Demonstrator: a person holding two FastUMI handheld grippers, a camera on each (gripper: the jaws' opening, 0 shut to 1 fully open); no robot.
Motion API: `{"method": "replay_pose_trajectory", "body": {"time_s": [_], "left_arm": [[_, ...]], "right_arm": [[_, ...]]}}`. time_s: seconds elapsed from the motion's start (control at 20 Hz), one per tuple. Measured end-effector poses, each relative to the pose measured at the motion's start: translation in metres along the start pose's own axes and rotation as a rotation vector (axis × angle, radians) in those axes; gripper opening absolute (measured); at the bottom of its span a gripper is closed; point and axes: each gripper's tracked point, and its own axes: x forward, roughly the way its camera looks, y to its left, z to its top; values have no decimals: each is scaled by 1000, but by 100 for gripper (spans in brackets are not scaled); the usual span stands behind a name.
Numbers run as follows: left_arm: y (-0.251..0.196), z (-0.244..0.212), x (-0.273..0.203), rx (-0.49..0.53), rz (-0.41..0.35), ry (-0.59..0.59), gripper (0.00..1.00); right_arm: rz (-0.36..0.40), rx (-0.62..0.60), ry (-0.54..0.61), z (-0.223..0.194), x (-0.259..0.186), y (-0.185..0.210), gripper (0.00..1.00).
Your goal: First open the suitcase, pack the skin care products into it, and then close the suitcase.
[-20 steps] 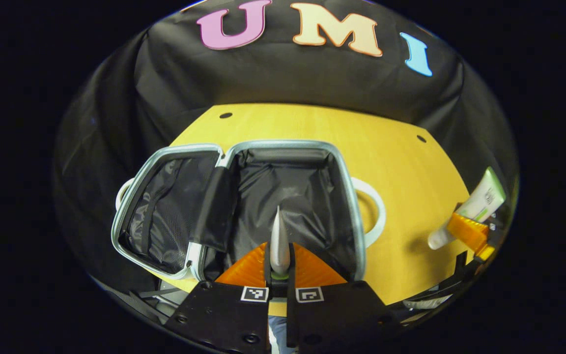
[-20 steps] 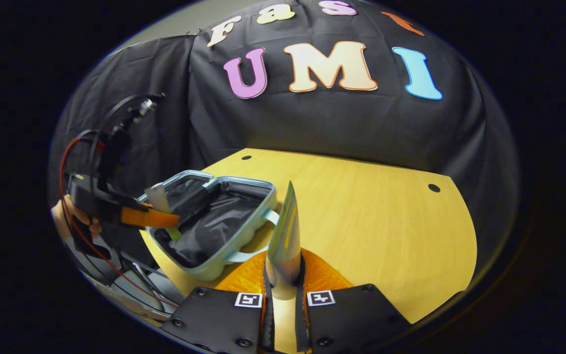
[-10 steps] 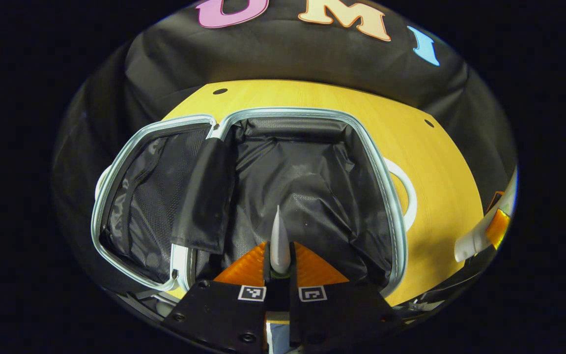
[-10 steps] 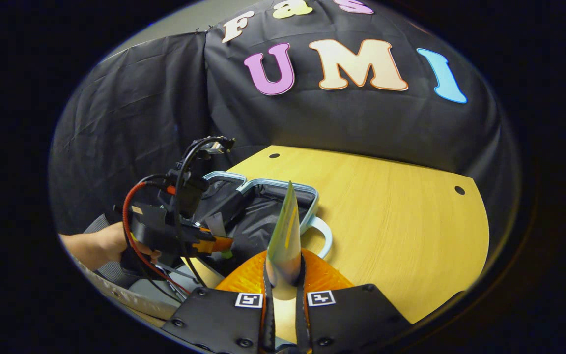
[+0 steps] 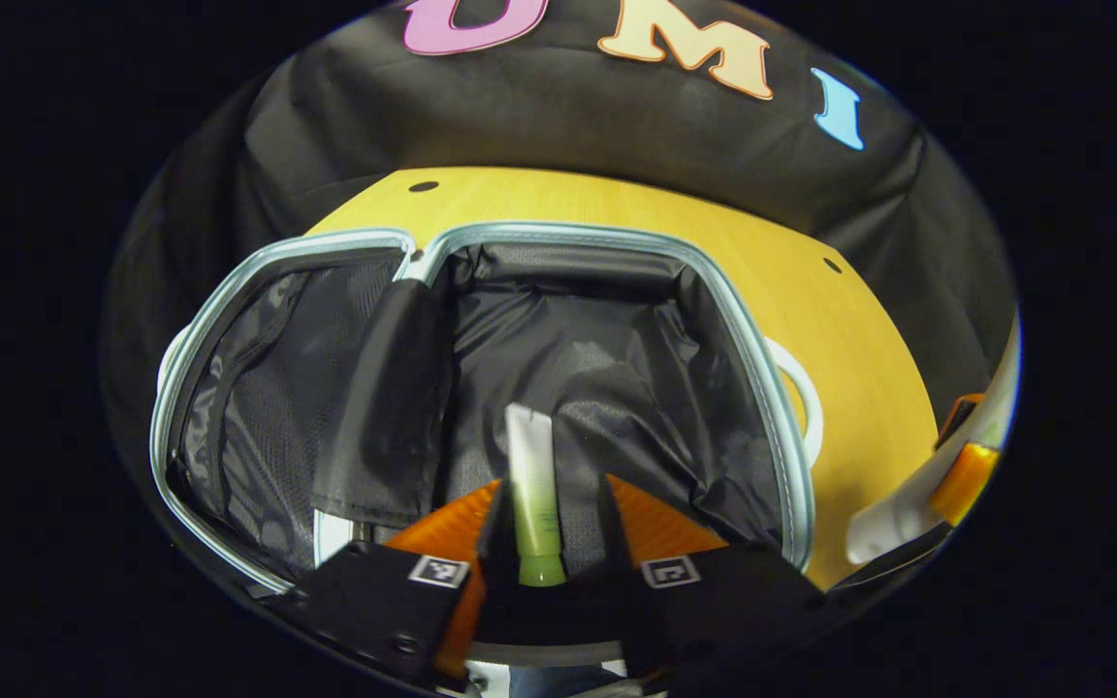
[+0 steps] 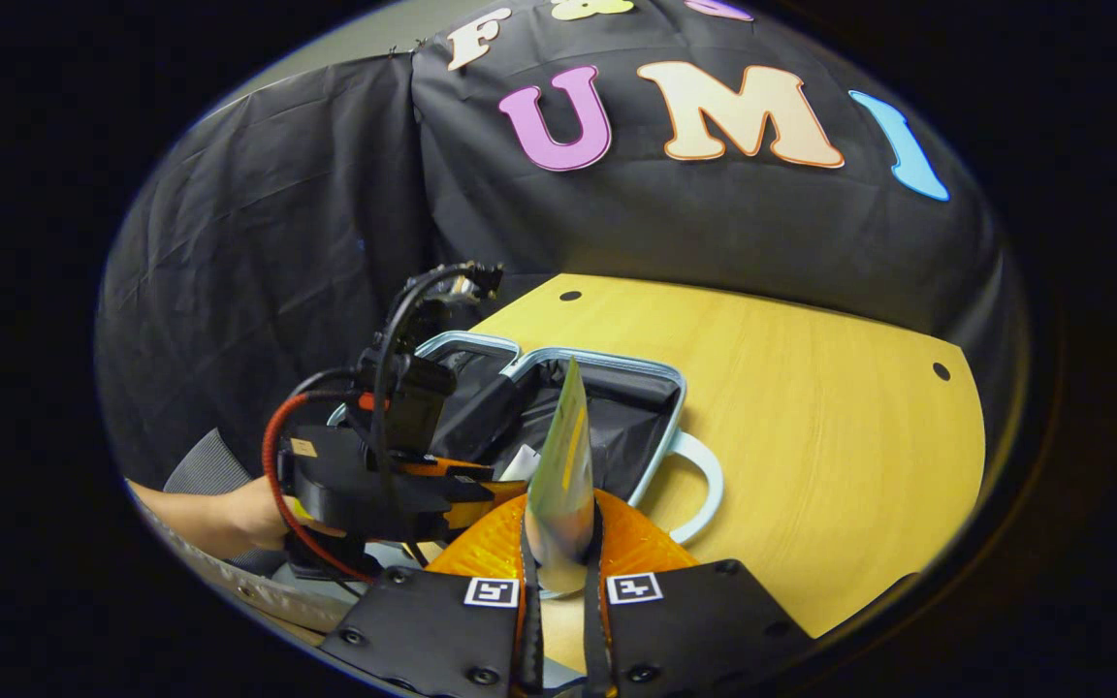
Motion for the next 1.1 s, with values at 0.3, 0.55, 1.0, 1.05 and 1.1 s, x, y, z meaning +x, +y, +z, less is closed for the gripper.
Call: {"method": "replay_pose_trajectory", "body": {"time_s": [0.3,0.55,1.0,1.05,1.1], "left_arm": [[19,55,-35,-15,-65,-174,79],[71,79,-54,-20,-25,-240,79],[198,81,-74,-146,143,-279,87],[215,81,-78,-158,163,-284,87],[230,81,-81,-172,182,-291,87]], "right_arm": [[-56,22,93,-31,47,14,19],[-146,56,196,-66,74,15,19],[-240,104,221,-65,100,5,29],[-250,106,208,-61,100,3,37],[-246,112,184,-54,103,3,38]]}}
